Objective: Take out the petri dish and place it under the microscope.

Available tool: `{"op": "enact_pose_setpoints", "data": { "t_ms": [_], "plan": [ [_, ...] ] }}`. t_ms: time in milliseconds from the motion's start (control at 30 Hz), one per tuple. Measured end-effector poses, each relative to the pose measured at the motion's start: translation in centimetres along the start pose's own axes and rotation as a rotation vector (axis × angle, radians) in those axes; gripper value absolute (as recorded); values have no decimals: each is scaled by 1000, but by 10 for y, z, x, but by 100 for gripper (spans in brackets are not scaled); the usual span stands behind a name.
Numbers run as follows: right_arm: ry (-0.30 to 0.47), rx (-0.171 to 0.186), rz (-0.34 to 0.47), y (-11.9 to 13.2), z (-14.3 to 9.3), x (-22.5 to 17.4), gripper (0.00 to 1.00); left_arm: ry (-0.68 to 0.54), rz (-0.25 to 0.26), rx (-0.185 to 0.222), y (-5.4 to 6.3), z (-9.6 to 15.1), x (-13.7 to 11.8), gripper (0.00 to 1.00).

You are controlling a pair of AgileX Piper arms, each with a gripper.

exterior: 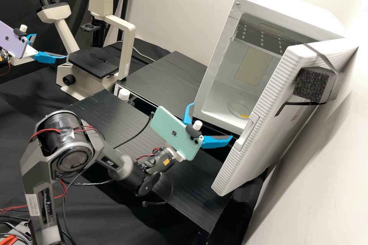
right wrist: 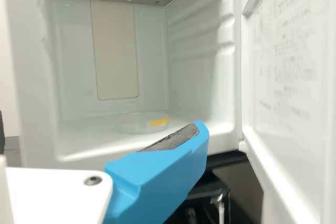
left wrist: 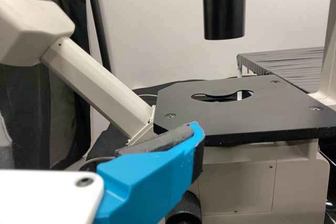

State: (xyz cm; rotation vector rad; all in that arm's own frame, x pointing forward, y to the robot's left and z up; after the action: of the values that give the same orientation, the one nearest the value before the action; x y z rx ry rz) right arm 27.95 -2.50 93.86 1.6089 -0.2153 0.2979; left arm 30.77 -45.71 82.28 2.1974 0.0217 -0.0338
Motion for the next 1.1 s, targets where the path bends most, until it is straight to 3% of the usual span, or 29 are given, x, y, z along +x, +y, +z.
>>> {"op": "enact_pose_setpoints", "data": {
  "t_ms": [500,1100],
  "plan": [
    [-39,-26,-116,17,20,103,100,0,0,0,0,0,0,100],
    [-75,-154,-208,25,35,165,100,0,0,0,0,0,0,100]
  ]
}}
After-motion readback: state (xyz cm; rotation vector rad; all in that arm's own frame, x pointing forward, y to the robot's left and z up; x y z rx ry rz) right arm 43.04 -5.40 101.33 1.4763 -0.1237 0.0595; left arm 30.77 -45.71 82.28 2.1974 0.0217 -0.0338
